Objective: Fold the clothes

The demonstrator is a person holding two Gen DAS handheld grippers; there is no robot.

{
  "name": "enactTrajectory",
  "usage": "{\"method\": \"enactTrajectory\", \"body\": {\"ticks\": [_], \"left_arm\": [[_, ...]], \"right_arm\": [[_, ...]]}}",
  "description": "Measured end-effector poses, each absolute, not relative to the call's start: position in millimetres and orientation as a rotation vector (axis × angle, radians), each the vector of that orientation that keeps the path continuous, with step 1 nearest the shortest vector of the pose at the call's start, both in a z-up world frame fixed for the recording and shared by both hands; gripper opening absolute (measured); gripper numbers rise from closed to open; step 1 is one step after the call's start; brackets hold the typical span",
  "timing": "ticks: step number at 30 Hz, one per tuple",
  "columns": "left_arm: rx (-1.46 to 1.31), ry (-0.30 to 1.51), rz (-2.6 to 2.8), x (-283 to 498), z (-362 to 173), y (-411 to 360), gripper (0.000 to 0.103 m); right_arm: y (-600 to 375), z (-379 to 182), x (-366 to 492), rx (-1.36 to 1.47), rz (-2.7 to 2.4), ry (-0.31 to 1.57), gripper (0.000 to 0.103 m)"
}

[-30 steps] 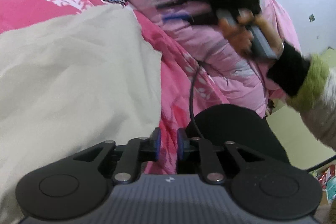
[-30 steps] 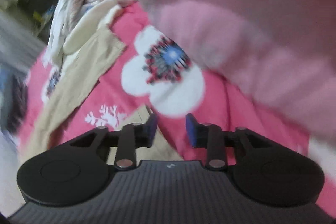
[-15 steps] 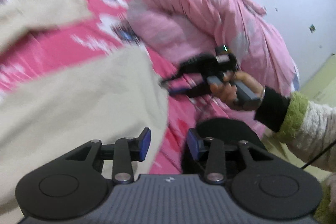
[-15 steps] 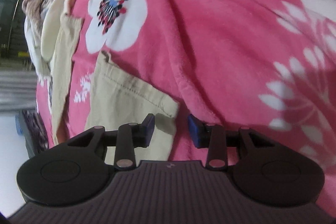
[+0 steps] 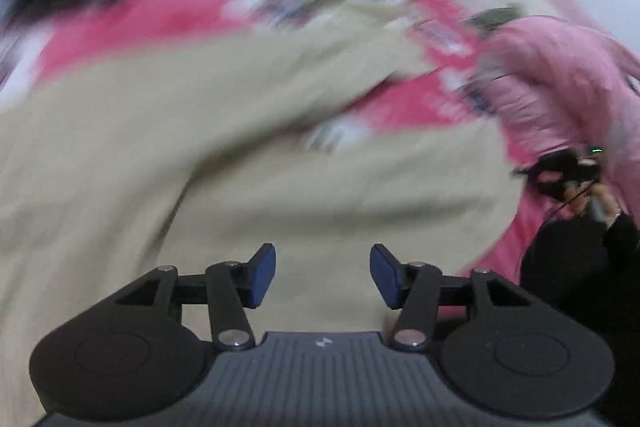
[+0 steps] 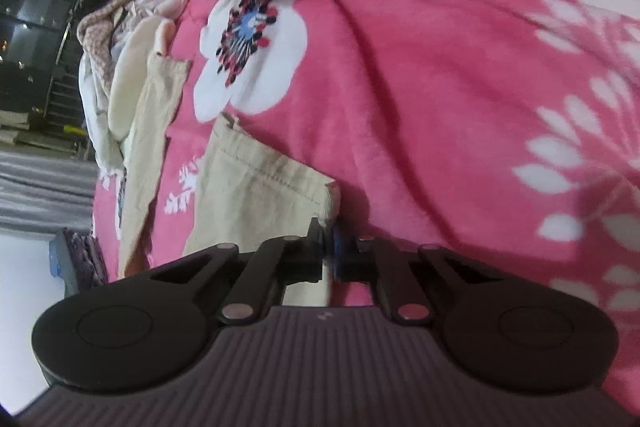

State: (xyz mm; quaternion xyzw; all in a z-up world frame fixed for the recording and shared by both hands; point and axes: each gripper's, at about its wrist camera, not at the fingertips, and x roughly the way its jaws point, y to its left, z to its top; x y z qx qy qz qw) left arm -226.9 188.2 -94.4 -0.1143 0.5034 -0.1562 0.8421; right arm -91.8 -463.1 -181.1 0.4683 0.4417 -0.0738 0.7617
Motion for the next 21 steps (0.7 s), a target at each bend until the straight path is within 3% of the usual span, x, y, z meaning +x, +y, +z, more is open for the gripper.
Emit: {"method": "enactTrajectory", "body": {"ticks": [4, 8, 13, 21], "left_arm": [[-0.334, 1.195, -0.064, -302, -123, 231, 0.053], [-0.459, 1.188, 0.095, -343, -134, 255, 0.053], [-0.544, 1.144, 0.188, -348, -140, 266, 0.053], [-0.639, 1.121, 0.297, -341, -156, 281, 0.053]], "right_arm": [[-463, -161, -83, 0.891, -0.161, 0.911, 0.002], [-476, -133, -90, 0.811, -0.167, 0.862, 0.002], [-482, -116, -91, 0.750, -0.180, 0.842, 0.002], [-493, -149, -117, 0.763, -0.299, 0.976, 0.002]]}}
